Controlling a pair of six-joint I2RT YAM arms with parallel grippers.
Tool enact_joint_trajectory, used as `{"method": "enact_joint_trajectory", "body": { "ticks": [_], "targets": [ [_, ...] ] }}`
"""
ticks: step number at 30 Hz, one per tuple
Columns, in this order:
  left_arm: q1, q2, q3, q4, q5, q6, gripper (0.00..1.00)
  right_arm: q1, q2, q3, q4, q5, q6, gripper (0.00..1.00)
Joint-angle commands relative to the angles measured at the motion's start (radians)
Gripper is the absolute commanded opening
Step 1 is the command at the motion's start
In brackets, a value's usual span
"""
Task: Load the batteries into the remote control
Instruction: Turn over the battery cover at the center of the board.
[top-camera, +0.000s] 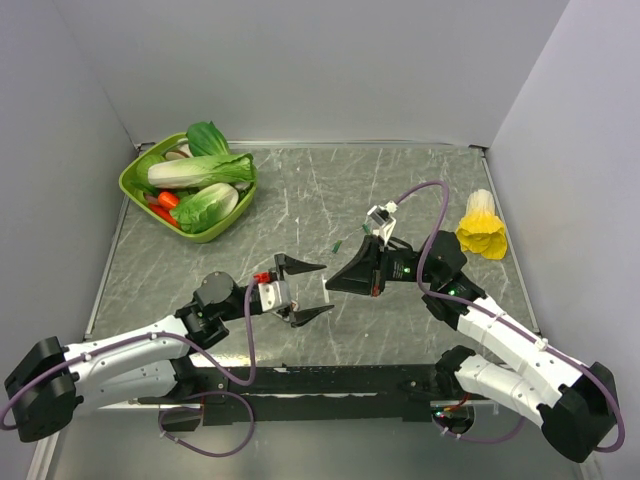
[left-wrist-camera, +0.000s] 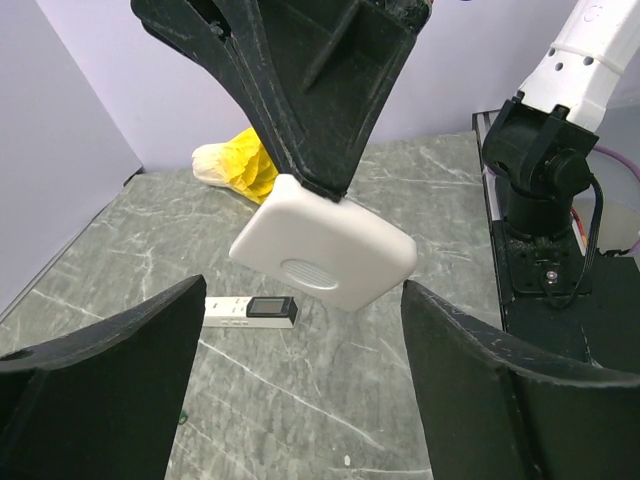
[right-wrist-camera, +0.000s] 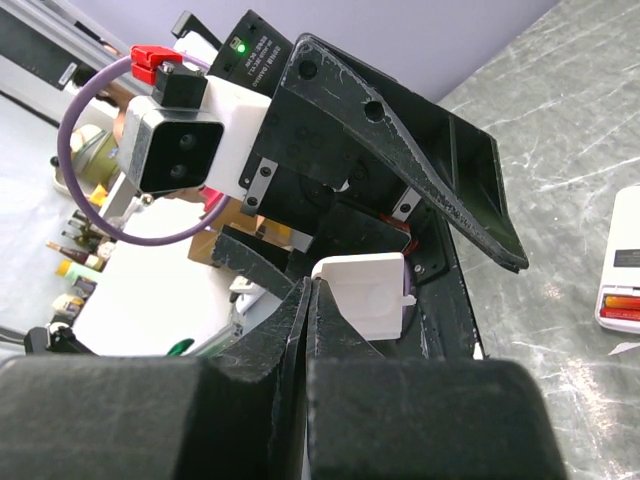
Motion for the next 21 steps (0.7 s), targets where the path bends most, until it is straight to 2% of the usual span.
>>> {"method": "enact_joint_trajectory", "body": {
  "ticks": [1, 10, 14, 17, 18, 20, 21],
  "targets": [
    [-0.006, 0.004, 0.042, 0.072, 0.012, 0.0, 0.82, -0.006, 0.006, -0.002, 0.069, -0.024, 0.023, 0.0],
    [-0.008, -0.013, 0.051, 0.079, 0.024, -0.008, 0.77, -0.007, 0.024, -0.017, 0.111, -0.028, 0.052, 0.0],
    [-0.01, -0.019, 0.058, 0.057, 0.026, -0.003, 0.7, -0.007, 0.028, -0.026, 0.123, -0.027, 0.065, 0.0],
    [-0.01, -0.024, 0.056, 0.034, 0.018, 0.002, 0.58, -0.01, 0.028, -0.034, 0.132, -0.028, 0.072, 0.0],
    [-0.01, -0.024, 0.058, 0.024, 0.012, 0.002, 0.51, -0.012, 0.026, -0.034, 0.128, -0.025, 0.071, 0.0],
    [-0.01, -0.025, 0.064, -0.019, -0.008, 0.005, 0.44, -0.015, 0.017, -0.028, 0.082, -0.017, 0.048, 0.0],
    [-0.01, -0.025, 0.077, -0.042, -0.014, 0.006, 0.37, -0.013, 0.011, -0.016, 0.02, 0.001, 0.013, 0.0]
  ]
}}
